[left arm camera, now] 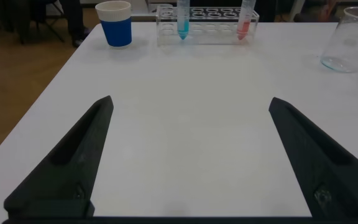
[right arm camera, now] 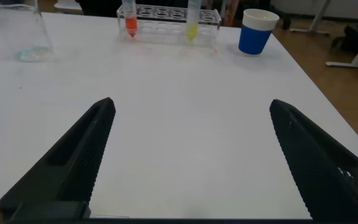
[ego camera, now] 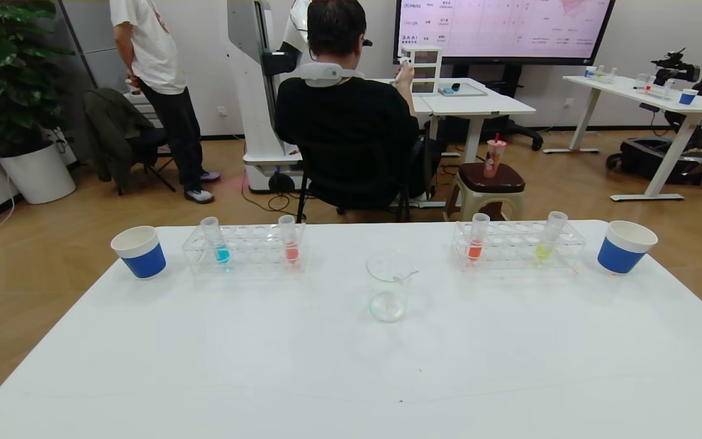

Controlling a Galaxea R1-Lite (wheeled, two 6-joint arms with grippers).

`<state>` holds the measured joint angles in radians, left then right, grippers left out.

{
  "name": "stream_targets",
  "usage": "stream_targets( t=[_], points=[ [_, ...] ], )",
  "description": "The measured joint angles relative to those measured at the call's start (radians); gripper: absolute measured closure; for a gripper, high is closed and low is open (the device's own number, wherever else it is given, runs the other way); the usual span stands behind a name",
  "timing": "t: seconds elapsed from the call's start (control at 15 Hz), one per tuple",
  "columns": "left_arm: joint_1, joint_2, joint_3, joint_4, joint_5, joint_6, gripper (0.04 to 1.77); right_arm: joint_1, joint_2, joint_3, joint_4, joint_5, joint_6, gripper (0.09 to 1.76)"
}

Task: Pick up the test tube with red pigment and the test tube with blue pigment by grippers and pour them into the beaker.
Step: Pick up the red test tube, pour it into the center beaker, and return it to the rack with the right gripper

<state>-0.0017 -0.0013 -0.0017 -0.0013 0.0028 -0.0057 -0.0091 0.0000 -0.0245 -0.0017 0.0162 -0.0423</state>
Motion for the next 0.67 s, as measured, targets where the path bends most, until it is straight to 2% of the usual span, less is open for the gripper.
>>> stream_targets(
  t=[0.33,0.67],
  points=[
    [0.0,0.0,0.0,0.0,0.0,0.0,0.06,0.003,0.086,-0.118,-0.027,0.0,0.001,0.11],
    [0.0,0.0,0.0,0.0,0.0,0.0,0.06,0.002,0.335,-0.19,-0.284,-0.002,0.004,0.11]
  ],
)
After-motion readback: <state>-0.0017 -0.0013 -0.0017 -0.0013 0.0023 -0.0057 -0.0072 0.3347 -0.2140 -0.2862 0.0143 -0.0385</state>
